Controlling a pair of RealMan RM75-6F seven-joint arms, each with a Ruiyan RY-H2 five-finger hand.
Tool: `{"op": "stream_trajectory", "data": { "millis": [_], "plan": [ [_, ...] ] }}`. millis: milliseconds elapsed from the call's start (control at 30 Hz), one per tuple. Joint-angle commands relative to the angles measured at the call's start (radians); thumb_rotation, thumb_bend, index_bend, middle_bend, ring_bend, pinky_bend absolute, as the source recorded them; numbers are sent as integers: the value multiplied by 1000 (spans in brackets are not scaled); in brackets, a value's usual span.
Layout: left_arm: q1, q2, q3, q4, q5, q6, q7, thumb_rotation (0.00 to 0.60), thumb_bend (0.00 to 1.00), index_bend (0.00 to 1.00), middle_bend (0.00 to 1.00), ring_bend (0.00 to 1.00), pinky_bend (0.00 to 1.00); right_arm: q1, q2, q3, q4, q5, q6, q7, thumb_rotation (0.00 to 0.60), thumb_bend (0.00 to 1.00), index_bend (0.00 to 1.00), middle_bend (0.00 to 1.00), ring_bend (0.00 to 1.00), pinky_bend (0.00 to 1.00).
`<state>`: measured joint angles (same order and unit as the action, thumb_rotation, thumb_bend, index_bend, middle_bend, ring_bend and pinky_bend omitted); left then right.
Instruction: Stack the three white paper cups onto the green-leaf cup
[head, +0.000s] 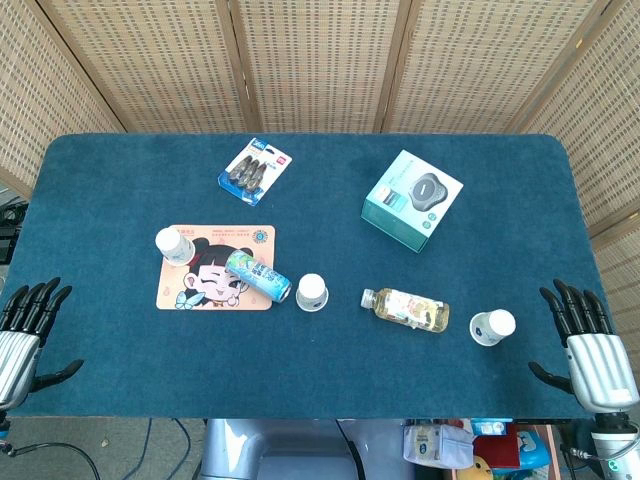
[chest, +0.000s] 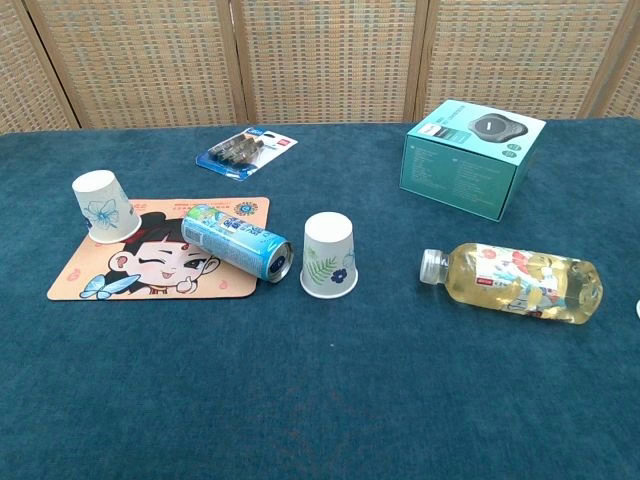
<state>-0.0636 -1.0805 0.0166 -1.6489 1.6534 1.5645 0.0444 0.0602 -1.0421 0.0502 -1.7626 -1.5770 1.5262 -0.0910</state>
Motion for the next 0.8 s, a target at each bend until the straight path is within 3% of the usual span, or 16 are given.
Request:
{"op": "stream_trajectory", "data": {
  "millis": [33, 333, 467, 800],
  "plan": [
    [-1, -1, 0, -1, 2, 0, 2, 600, 152, 0, 0, 0, 0, 0, 0, 0, 0, 0, 0, -1, 600, 0, 0, 0, 0, 0],
    [-2, -10, 0, 2, 2, -4, 20, 600, 152, 0, 0, 0, 0, 26, -3, -3, 4, 22, -63, 11, 600, 0, 9, 9, 0, 0],
    [-1, -12, 0, -3, 0, -5, 29, 600, 152, 0, 0, 0, 0, 75, -36, 2, 46, 59, -160, -17, 600, 10, 88, 77, 0, 5],
    [-6, -19, -17, -3, -29, -13, 36, 600, 152, 0, 0, 0, 0, 192, -136, 30, 182, 154, -365, -28, 600, 109, 178, 236, 131, 239]
  ]
}}
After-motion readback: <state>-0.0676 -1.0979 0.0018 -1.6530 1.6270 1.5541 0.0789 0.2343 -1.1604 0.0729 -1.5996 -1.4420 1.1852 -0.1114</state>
